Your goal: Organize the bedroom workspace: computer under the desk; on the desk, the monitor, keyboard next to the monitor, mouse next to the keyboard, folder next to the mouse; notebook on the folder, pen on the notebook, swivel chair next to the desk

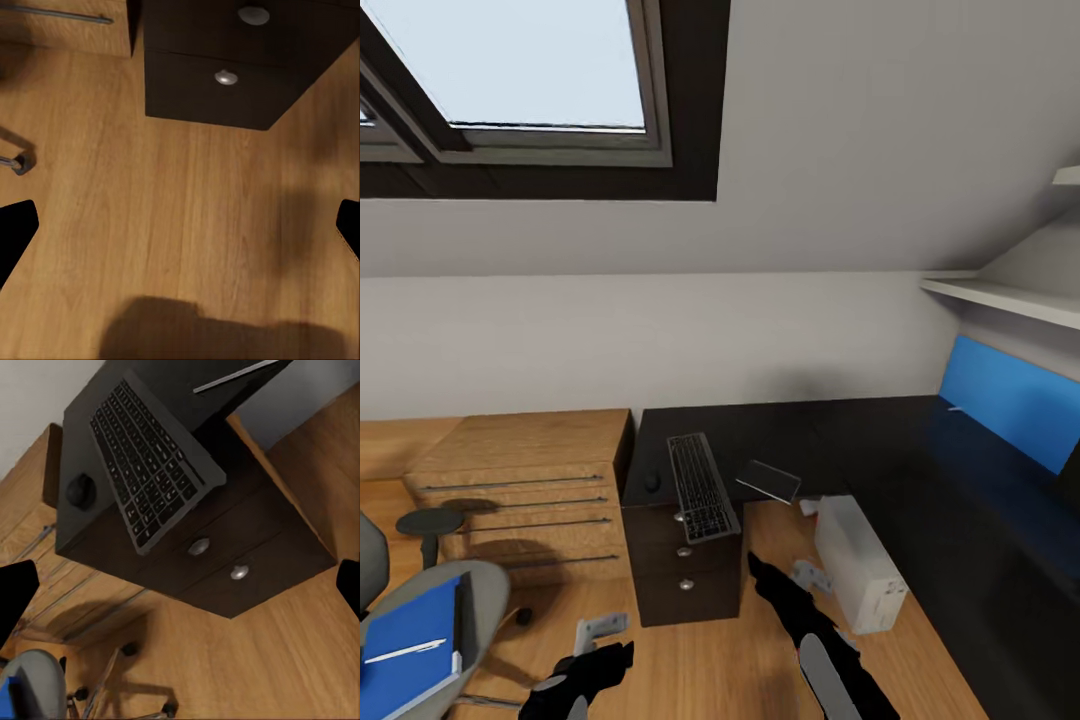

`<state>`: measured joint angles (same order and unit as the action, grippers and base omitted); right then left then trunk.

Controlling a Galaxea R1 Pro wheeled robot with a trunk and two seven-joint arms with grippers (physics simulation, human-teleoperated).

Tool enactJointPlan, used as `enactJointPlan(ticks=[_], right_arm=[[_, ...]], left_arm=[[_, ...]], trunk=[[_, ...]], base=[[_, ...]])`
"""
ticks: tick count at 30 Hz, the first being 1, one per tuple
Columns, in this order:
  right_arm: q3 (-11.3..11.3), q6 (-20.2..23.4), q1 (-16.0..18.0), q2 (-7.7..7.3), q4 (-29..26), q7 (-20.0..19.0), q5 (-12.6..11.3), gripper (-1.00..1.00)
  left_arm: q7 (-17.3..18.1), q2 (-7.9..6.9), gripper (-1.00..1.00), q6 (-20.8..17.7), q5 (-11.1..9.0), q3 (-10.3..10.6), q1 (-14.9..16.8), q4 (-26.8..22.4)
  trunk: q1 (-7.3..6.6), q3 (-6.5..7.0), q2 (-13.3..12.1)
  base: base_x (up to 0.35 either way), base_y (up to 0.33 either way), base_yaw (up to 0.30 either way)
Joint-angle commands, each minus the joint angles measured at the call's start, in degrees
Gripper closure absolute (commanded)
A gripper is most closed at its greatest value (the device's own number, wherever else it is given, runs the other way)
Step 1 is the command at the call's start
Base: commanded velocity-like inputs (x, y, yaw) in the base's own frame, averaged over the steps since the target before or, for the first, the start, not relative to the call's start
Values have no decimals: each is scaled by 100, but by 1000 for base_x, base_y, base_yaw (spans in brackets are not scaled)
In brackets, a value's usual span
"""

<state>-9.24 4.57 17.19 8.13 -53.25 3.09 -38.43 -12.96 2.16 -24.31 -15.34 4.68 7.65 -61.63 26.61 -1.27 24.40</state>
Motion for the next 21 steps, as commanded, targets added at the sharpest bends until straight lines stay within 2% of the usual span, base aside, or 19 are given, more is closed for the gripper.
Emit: enactJointPlan(ticks=[1,3,4,7,10,13,16,18,20,21], right_arm=[[-8,179,2,-73,-130,-2,-334,-100],[-25,421,0,-154,-290,-36,-786,-100],[-34,494,-2,-176,-330,-44,-910,-100],[-44,564,-4,-203,-347,-53,-1038,-100],[-45,594,-4,-232,-325,-65,-1091,-100],[-76,617,-5,-370,-341,-86,-1119,-100],[-264,624,-5,-433,-363,-133,-1131,-100],[-362,618,-5,-430,-367,-133,-1131,-100],[-484,603,-5,-433,-368,-137,-1131,-100],[-614,572,-6,-446,-358,-147,-1126,-100]], left_arm=[[-48,-3,-100,-25,-62,-1,4,-37],[-49,1,-100,-23,-64,-8,3,-92],[-52,2,-100,-19,-65,-12,2,-162],[-55,0,-100,-24,-71,-23,0,-404],[-63,-12,-100,-33,-102,-42,0,-758],[-66,-20,-100,-37,-127,-51,-18,-1191],[-76,-14,-100,-46,-135,-47,-166,-1569],[-108,-13,-100,-47,-132,-47,-175,-1583],[-198,-13,-100,-47,-134,-46,-180,-1591],[-606,9,-100,-42,-151,-30,-184,-1597]], trunk=[[6,-13,13],[6,-13,13],[6,-13,13],[6,-13,13],[71,-67,133],[137,-121,253],[203,-175,374],[247,-211,454],[291,-247,534],[313,-265,574]], base=[[116,0,0],[61,0,0],[30,0,0],[19,0,0],[6,0,0],[2,0,0],[0,0,0],[0,0,0],[0,0,0],[0,0,0]])
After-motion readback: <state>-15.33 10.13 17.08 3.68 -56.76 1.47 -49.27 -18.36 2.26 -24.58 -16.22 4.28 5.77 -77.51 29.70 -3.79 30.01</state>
